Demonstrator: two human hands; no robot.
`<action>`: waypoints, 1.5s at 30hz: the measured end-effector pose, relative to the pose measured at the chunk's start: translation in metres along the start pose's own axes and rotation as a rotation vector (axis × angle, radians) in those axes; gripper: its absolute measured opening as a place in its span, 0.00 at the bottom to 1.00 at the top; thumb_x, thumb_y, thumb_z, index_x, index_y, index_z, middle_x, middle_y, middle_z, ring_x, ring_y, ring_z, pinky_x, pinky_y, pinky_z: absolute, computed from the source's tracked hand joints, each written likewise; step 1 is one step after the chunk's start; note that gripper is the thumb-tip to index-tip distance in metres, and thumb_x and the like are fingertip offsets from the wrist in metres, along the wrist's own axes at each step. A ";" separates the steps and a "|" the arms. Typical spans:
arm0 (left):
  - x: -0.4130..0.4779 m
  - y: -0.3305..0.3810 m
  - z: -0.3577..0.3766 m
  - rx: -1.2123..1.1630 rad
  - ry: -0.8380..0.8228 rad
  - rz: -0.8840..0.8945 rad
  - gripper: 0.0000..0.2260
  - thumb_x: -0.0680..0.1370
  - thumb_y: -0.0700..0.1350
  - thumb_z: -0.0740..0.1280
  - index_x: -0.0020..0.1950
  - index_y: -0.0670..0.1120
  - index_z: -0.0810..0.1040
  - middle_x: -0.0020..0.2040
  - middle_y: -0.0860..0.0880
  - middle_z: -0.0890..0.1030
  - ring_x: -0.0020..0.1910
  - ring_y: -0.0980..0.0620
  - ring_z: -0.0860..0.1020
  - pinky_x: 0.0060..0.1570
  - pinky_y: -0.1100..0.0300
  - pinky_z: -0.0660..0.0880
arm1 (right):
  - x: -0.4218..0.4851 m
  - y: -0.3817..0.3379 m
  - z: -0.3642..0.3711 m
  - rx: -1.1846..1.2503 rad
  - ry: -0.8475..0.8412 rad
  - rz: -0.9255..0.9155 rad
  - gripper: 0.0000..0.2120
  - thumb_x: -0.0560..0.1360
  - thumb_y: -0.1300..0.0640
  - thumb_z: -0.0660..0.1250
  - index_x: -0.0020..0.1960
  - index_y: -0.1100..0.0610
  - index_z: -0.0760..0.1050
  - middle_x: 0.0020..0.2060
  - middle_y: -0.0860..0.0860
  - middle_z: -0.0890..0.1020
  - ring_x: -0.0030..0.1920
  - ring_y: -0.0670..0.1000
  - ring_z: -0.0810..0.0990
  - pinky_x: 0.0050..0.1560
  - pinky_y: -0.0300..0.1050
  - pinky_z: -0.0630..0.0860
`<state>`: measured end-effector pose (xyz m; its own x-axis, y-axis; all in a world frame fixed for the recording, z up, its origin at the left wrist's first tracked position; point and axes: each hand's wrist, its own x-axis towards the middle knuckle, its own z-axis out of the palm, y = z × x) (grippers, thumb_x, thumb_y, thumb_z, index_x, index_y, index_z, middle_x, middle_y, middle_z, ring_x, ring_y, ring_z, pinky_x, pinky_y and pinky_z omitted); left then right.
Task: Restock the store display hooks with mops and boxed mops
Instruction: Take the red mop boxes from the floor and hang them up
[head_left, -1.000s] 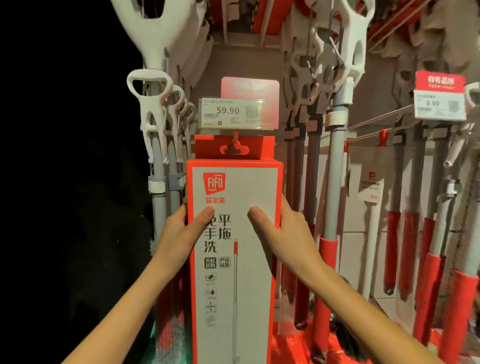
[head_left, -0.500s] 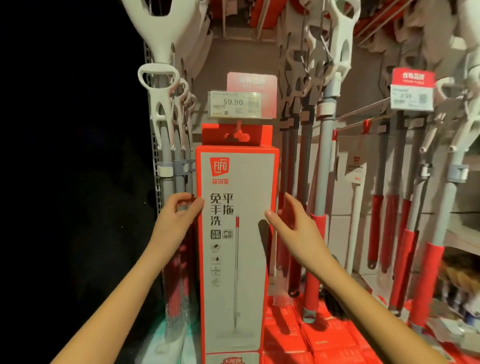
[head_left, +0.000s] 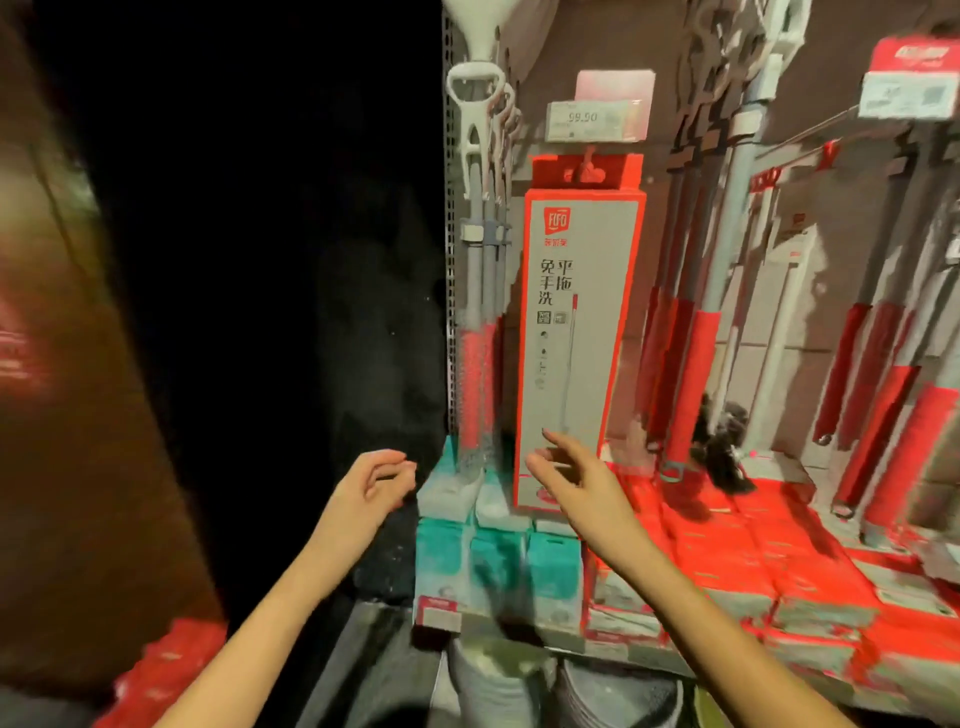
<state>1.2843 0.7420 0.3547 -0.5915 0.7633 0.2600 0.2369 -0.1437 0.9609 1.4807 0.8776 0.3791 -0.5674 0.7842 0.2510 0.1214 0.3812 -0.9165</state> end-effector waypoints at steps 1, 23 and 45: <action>-0.017 -0.002 -0.016 0.005 0.024 -0.019 0.07 0.78 0.38 0.64 0.53 0.48 0.73 0.51 0.48 0.80 0.56 0.44 0.78 0.52 0.57 0.75 | -0.007 0.000 0.016 0.004 -0.026 0.010 0.20 0.75 0.54 0.68 0.66 0.54 0.71 0.54 0.54 0.80 0.48 0.45 0.78 0.53 0.39 0.77; -0.216 -0.025 -0.473 0.250 0.497 -0.192 0.07 0.77 0.43 0.67 0.54 0.52 0.74 0.52 0.52 0.80 0.53 0.55 0.78 0.58 0.59 0.74 | -0.100 -0.134 0.492 0.157 -0.629 -0.058 0.25 0.75 0.43 0.66 0.68 0.52 0.70 0.53 0.49 0.81 0.55 0.48 0.80 0.63 0.45 0.72; -0.057 -0.191 -0.670 0.279 0.118 -0.376 0.07 0.78 0.47 0.65 0.55 0.53 0.73 0.58 0.45 0.79 0.56 0.48 0.78 0.58 0.51 0.74 | -0.022 -0.079 0.750 0.008 -0.465 0.247 0.25 0.76 0.45 0.66 0.69 0.55 0.69 0.47 0.46 0.81 0.55 0.49 0.79 0.61 0.46 0.72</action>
<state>0.7564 0.3033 0.2204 -0.7552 0.6511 -0.0762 0.1783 0.3158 0.9319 0.8730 0.4628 0.2127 -0.8246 0.5493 -0.1355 0.2915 0.2072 -0.9339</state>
